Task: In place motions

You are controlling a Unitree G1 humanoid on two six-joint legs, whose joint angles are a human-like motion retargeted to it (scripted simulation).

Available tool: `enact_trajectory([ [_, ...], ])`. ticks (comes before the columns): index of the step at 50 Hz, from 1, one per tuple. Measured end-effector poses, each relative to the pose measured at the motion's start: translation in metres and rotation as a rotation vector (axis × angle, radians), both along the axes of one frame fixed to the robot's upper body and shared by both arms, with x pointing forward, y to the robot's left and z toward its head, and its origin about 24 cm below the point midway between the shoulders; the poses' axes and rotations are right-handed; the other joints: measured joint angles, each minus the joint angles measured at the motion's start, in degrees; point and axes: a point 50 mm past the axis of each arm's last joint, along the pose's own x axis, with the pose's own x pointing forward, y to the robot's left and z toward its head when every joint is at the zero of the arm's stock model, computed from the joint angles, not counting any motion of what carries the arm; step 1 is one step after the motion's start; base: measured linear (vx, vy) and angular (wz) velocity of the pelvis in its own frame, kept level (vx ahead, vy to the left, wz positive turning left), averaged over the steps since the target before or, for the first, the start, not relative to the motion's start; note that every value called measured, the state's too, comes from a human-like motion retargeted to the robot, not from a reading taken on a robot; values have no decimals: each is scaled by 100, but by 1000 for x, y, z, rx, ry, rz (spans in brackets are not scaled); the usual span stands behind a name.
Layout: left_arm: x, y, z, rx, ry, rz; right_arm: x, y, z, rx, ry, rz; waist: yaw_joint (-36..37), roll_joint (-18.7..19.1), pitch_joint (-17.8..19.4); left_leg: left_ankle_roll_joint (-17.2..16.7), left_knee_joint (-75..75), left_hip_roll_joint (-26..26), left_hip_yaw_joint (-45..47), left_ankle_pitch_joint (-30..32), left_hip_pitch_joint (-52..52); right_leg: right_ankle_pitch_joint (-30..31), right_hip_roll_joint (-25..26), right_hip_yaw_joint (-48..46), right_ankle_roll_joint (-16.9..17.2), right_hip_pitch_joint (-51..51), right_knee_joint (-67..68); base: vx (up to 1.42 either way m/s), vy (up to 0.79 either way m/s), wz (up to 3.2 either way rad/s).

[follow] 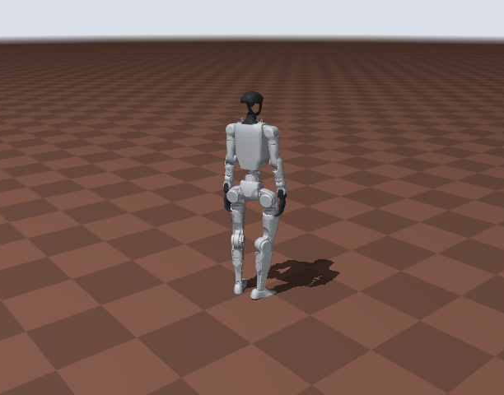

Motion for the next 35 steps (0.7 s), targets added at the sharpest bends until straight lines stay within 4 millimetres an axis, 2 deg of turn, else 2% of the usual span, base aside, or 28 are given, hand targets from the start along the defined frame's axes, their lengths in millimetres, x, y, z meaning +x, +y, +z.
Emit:
enact_trajectory([
  [4, 8, 5, -1, 27, -48, -84, -36, -4, 0, -18, 153, -43, 108, 10, 4, -69, 42, 87, 91, 6, 50, -33, 85, 82, -79, 26, 23, -12, 21, -19],
  [8, 9, 7, -1, 42, -62, -75, -63, -8, 4, -44, 276, -96, 73, 183, 47, -129, 236, 264, 172, -61, 93, -129, 240, 168, -114, 99, 108, -10, 26, -21],
  [10, 8, 6, -1, 37, -64, -46, -71, -9, 6, -50, 311, -140, 13, 265, 58, -78, 669, 371, 175, -142, -82, -219, 271, 163, -131, 107, 183, -9, 25, 2],
  [13, 20, 6, -2, 19, -107, -13, -74, -10, 7, -43, 317, -220, 20, 242, 201, 303, 1716, 437, 544, -162, -720, -300, 88, 85, -94, 130, 340, -19, 24, 27],
  [15, 30, 7, -2, 17, -145, -6, -76, -13, 8, -49, 326, -262, 266, 244, 402, 201, 1657, 394, 648, -214, -1040, -320, 79, 148, -119, 235, 417, -19, 23, -9],
  [17, 42, 8, -2, 24, -193, -5, -73, -18, 9, -69, 328, -282, 497, 325, 639, 118, 1137, 133, 184, -286, -1515, -353, 176, 86, -162, 389, 433, -19, 20, 5],
  [20, 52, 10, -2, 40, -257, 15, -62, -25, 9, -84, 308, -249, 1063, 239, 994, 120, 614, -43, -123, -358, -2481, -308, 111, 238, -219, 576, 454, -13, 12, -46],
  [24, 41, 14, -1, 42, -255, 79, -21, -30, 8, -85, 213, -108, 1789, -26, 1393, 319, 552, 396, 349, -335, -3803, -236, -11, 708, -440, 591, 565, -12, 8, -116],
  [27, 10, 10, -1, 41, -149, 151, 18, -25, 8, -65, 96, -1, 2235, -197, 1774, 317, 439, 951, 542, -224, -4343, -216, -192, 1211, -498, 673, 774, -1, 13, -146],
  [31, -44, -1, 7, 21, 69, 233, 59, -2, 9, 18, -69, 72, 2370, -382, 1913, 301, 325, 1239, 286, -21, -4582, -239, -405, 1575, -513, 667, 1022, 8, 13, -83],
  [35, -70, -12, 14, 5, 188, 255, 87, 19, 14, 99, -198, 92, 2334, -366, 1927, 282, 483, 1303, 190, 123, -4309, -210, -410, 1746, -494, 642, 1048, -5, 10, -35],
])
